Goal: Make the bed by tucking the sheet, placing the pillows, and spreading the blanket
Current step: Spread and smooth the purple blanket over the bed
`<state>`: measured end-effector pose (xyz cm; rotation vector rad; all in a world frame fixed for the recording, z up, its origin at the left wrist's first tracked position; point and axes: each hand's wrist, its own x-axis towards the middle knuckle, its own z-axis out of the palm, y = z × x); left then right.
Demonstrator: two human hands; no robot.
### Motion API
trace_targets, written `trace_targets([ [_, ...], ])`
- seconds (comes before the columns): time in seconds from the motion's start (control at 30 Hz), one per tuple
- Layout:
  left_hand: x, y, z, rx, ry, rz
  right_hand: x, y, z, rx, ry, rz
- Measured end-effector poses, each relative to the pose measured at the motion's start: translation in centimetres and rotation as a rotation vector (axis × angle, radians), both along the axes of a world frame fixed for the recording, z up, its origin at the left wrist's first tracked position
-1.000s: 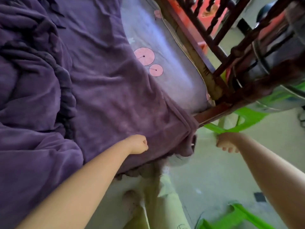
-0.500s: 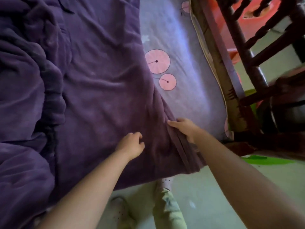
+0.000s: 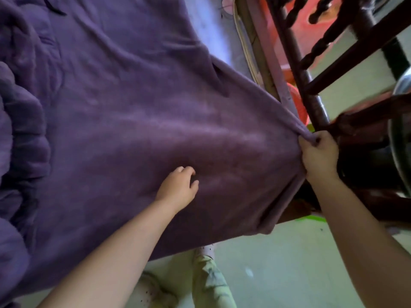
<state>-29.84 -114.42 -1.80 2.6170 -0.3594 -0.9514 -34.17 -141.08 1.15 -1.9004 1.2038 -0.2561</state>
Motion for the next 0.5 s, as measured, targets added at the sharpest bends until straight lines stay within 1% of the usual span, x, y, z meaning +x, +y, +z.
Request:
trace_targets([
  [0.03,0.0,-0.3,-0.1,0.020,0.011,-0.027,-0.6,0.1,0.1,-0.114,0.044,0.042],
  [0.07,0.0,-0.5,-0.3,0.052,0.042,-0.069,-1.0,0.3,-0.2,-0.184,0.097,0.067],
  [0.1,-0.1,-0.5,-0.5,0.095,0.087,-0.133,-1.2,0.5,-0.9,-0.199,0.155,0.104],
  [0.17,-0.7,-0.5,-1.0,0.199,0.193,-0.276,-1.9,0.9,-2.9,-0.082,0.341,0.188],
  [0.2,-1.1,-0.5,-1.3,0.242,0.236,-0.327,-2.3,1.3,-3.6,0.032,0.452,0.244],
  [0.27,-1.7,-0.5,-1.7,0.275,0.279,-0.367,-3.3,2.0,-5.2,0.278,0.585,0.339],
  [0.3,-1.9,-0.4,-1.7,0.269,0.285,-0.369,-3.8,2.3,-6.0,0.363,0.644,0.392],
  [0.33,-2.2,-0.3,-1.7,0.258,0.287,-0.371,-4.1,2.9,-6.0,0.377,0.711,0.444],
  [0.37,-2.4,-0.2,-1.7,0.250,0.293,-0.381,-4.4,3.1,-6.3,0.356,0.736,0.487],
  [0.4,-2.6,0.1,-1.6,0.248,0.302,-0.389,-4.5,3.4,-6.2,0.311,0.717,0.478],
  [0.47,-2.9,0.6,-1.5,0.245,0.313,-0.389,-4.6,3.3,-5.7,0.235,0.650,0.378],
  [0.5,-3.0,0.9,-1.5,0.230,0.312,-0.383,-4.7,3.0,-5.2,0.160,0.655,0.369],
])
